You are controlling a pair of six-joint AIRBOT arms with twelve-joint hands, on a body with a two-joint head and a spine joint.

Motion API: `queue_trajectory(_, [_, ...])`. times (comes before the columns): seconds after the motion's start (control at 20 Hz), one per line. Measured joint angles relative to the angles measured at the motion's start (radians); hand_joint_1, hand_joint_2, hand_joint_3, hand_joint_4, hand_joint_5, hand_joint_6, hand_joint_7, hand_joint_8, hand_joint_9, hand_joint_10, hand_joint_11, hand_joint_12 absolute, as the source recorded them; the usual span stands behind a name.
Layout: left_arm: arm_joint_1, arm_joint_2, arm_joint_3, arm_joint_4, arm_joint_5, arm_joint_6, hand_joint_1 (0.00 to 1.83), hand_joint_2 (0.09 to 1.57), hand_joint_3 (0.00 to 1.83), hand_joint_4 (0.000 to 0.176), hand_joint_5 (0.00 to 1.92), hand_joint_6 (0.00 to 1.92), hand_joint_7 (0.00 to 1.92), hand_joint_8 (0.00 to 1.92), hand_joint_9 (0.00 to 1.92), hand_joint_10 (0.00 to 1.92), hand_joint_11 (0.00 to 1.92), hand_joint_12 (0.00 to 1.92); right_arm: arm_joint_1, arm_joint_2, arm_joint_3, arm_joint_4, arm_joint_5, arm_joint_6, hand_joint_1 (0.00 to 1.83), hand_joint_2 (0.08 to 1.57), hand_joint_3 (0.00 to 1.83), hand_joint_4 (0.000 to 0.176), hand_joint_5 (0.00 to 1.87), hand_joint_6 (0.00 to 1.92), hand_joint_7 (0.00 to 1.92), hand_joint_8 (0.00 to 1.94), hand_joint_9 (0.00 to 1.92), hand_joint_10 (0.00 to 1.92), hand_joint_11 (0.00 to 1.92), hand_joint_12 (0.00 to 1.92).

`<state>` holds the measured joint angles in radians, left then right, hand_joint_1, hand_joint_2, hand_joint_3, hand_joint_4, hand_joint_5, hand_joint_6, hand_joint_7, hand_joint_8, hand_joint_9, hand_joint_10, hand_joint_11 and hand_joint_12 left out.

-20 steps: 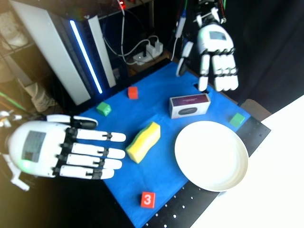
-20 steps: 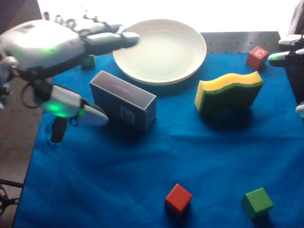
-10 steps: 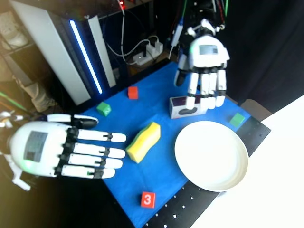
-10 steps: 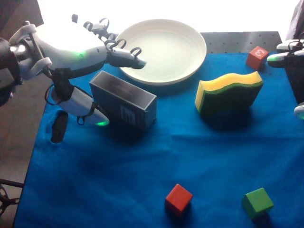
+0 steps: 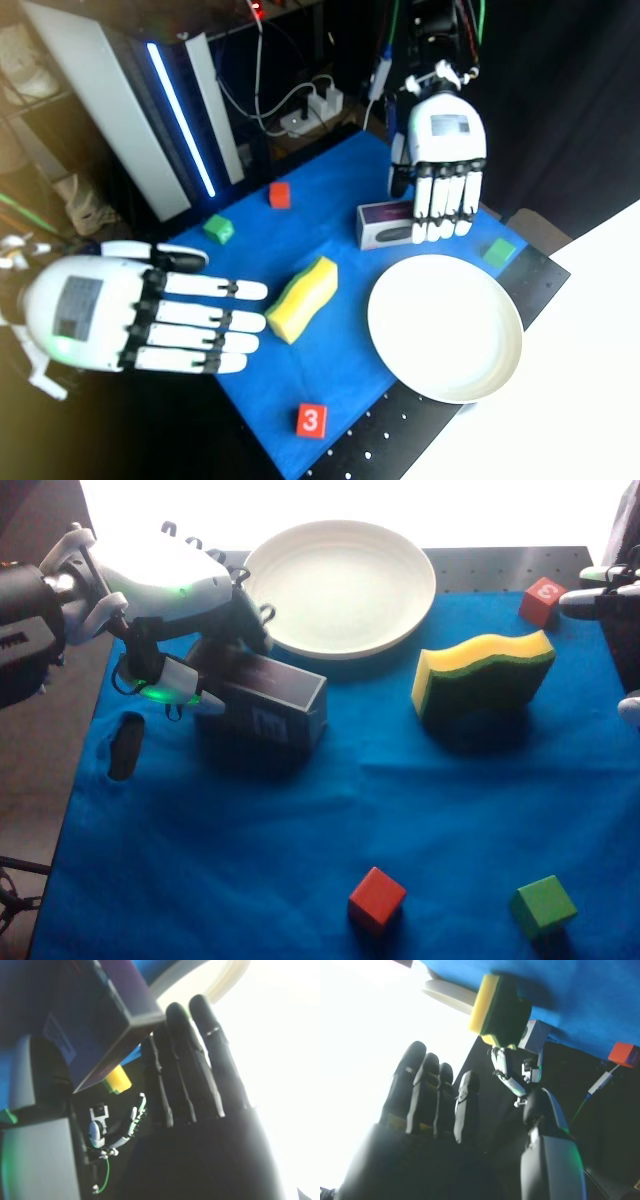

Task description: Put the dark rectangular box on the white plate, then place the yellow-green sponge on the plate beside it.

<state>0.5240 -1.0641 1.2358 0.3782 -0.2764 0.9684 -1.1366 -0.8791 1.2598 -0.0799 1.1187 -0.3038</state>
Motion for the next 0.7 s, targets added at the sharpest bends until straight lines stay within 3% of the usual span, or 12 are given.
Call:
queue_trajectory(0.05, [0.002, 0.001, 0.0, -0.013, -0.01, -0.002, 1.24, 1.13, 0.0, 0.0, 1.01, 0.71, 0.9, 1.41, 1.02, 1.49, 0.94, 1.67, 0.0, 0.0, 0.0, 0.0, 0.0, 0.001, 0.73, 1.14, 0.0, 0.076, 0.4, 0.0, 0.26, 0.0, 0.31, 0.0, 0.31, 0.48])
queue_trajectory(0.1, [0.002, 0.003, 0.0, -0.027, -0.027, -0.008, 1.26, 1.1, 0.0, 0.0, 1.01, 0.75, 1.02, 1.17, 0.98, 1.19, 0.83, 1.5, 0.0, 0.0, 0.0, 0.0, 0.0, 0.002, 0.71, 1.14, 0.0, 0.079, 0.39, 0.0, 0.26, 0.0, 0.32, 0.0, 0.3, 0.48])
queue_trajectory(0.15, [0.001, 0.014, -0.004, -0.035, -0.058, -0.005, 1.25, 1.11, 0.0, 0.0, 0.95, 0.89, 1.03, 1.11, 0.96, 1.05, 0.78, 1.46, 0.0, 0.0, 0.0, 0.0, 0.0, 0.003, 0.7, 1.14, 0.0, 0.075, 0.39, 0.0, 0.28, 0.01, 0.34, 0.01, 0.32, 0.48])
queue_trajectory(0.2, [0.002, 0.029, -0.012, -0.052, -0.083, -0.002, 1.25, 1.1, 0.0, 0.0, 0.93, 0.95, 1.08, 0.98, 1.01, 0.85, 0.78, 1.4, 0.0, 0.0, 0.0, 0.0, -0.001, 0.004, 0.69, 1.14, 0.0, 0.084, 0.39, 0.0, 0.28, 0.0, 0.34, 0.01, 0.31, 0.47])
queue_trajectory(0.25, [0.001, 0.035, -0.014, -0.06, -0.092, -0.002, 1.25, 1.1, 0.0, 0.0, 0.93, 0.95, 1.08, 0.98, 1.01, 0.85, 0.78, 1.4, 0.0, 0.0, 0.0, 0.001, -0.002, 0.004, 0.69, 1.14, 0.0, 0.084, 0.39, 0.0, 0.28, 0.0, 0.34, 0.01, 0.31, 0.47])
queue_trajectory(0.4, [-0.01, 0.056, -0.017, -0.094, -0.146, -0.002, 1.27, 1.08, 0.0, 0.0, 1.08, 0.62, 1.05, 1.1, 0.94, 1.05, 0.67, 1.62, 0.0, -0.002, 0.0, 0.0, -0.001, 0.004, 0.68, 1.14, 0.0, 0.09, 0.38, 0.0, 0.28, 0.0, 0.33, 0.0, 0.3, 0.46])
queue_trajectory(0.5, [-0.035, 0.06, -0.013, -0.106, -0.178, -0.001, 1.27, 1.08, 0.0, 0.0, 1.05, 0.69, 1.08, 1.04, 0.96, 0.93, 0.69, 1.49, 0.0, -0.002, 0.0, -0.002, -0.002, 0.004, 0.68, 1.14, 0.0, 0.086, 0.37, 0.0, 0.28, 0.0, 0.32, 0.0, 0.3, 0.46])
queue_trajectory(0.6, [-0.064, 0.041, 0.015, -0.13, -0.205, 0.0, 1.27, 1.09, 0.0, 0.0, 1.02, 0.73, 1.07, 1.06, 0.99, 0.93, 0.78, 1.5, 0.0, -0.002, 0.0, 0.0, -0.001, 0.004, 0.69, 1.16, 0.0, 0.081, 0.38, 0.0, 0.29, 0.0, 0.32, 0.0, 0.29, 0.41])
queue_trajectory(0.65, [-0.07, 0.014, 0.045, -0.188, -0.222, 0.022, 1.27, 1.07, 0.0, 0.0, 1.06, 0.68, 1.11, 0.97, 1.02, 0.89, 0.8, 1.46, 0.0, -0.005, 0.003, 0.0, -0.001, 0.004, 0.7, 1.16, 0.0, 0.085, 0.38, 0.0, 0.3, 0.0, 0.32, 0.0, 0.31, 0.41])
queue_trajectory(0.7, [-0.07, -0.015, 0.07, -0.244, -0.223, 0.066, 1.28, 1.06, 0.0, 0.0, 1.13, 0.54, 1.1, 1.02, 1.01, 1.01, 0.76, 1.58, 0.0, -0.01, 0.005, 0.002, -0.001, 0.005, 0.68, 1.16, 0.0, 0.094, 0.37, 0.0, 0.29, 0.0, 0.31, 0.0, 0.3, 0.4])
